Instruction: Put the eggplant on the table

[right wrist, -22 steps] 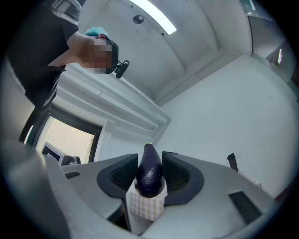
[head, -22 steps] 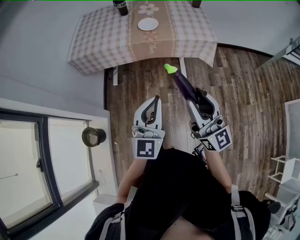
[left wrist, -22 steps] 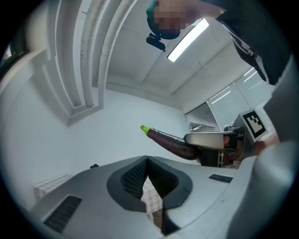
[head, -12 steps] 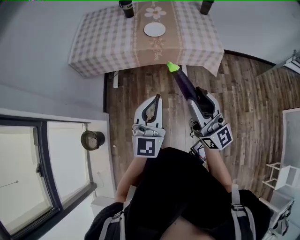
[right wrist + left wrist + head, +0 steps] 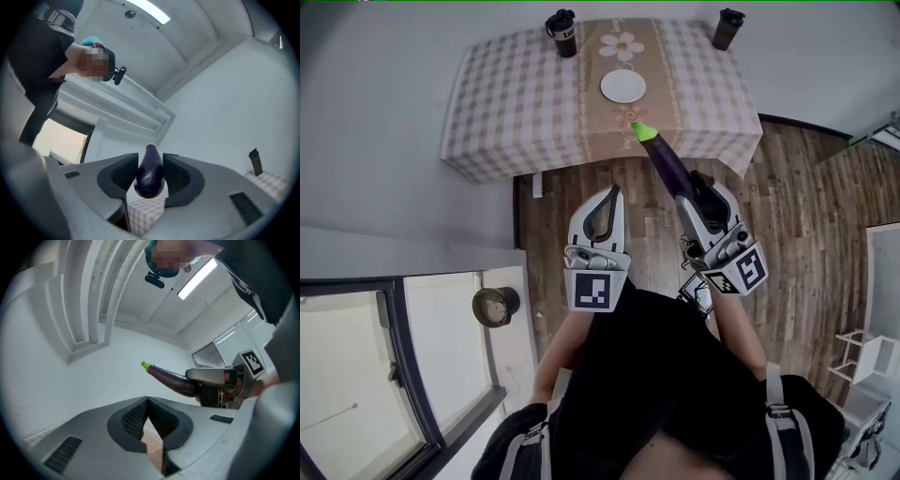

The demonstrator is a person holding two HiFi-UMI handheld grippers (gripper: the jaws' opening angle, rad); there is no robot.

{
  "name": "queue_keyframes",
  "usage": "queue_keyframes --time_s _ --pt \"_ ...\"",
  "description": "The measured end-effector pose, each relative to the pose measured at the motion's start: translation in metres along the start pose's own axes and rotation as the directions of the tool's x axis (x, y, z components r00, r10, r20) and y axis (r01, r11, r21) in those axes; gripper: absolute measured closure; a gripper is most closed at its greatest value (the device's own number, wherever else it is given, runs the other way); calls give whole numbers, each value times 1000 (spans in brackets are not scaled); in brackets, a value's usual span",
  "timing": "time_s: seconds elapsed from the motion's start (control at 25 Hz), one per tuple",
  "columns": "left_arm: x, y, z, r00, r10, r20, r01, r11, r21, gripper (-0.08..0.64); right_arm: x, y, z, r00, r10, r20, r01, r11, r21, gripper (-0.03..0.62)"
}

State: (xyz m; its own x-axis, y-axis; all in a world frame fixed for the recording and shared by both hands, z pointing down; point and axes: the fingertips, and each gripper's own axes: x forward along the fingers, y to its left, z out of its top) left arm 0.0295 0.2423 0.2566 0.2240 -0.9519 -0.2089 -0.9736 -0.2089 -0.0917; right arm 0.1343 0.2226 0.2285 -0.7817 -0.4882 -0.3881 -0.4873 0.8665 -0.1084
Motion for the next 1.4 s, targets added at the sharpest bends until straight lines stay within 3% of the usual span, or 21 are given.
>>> queue_keyframes --time_s 0.36,0.52,0.72,1.0,1.4 --pt "51 62 -32 1000 -23 -17 23 1000 -13 568 67 -43 -32 998 -44 -36 43 999 -31 422" --pt "62 72 -46 999 -21 -47 18 998 -62 568 77 -58 -38 997 -60 -52 58 997 -49 423" --pt "79 80 -53 999 -31 -16 31 998 -50 568 87 -77 -51 996 -68 -54 65 996 -57 423" --pt "118 107 -82 995 -29 -92 26 999 -31 568 123 -121 -73 996 -62 -57 59 997 -56 425" --pt "173 141 -117 996 -47 -75 49 999 23 568 162 -184 -110 994 -91 -68 84 992 -97 425"
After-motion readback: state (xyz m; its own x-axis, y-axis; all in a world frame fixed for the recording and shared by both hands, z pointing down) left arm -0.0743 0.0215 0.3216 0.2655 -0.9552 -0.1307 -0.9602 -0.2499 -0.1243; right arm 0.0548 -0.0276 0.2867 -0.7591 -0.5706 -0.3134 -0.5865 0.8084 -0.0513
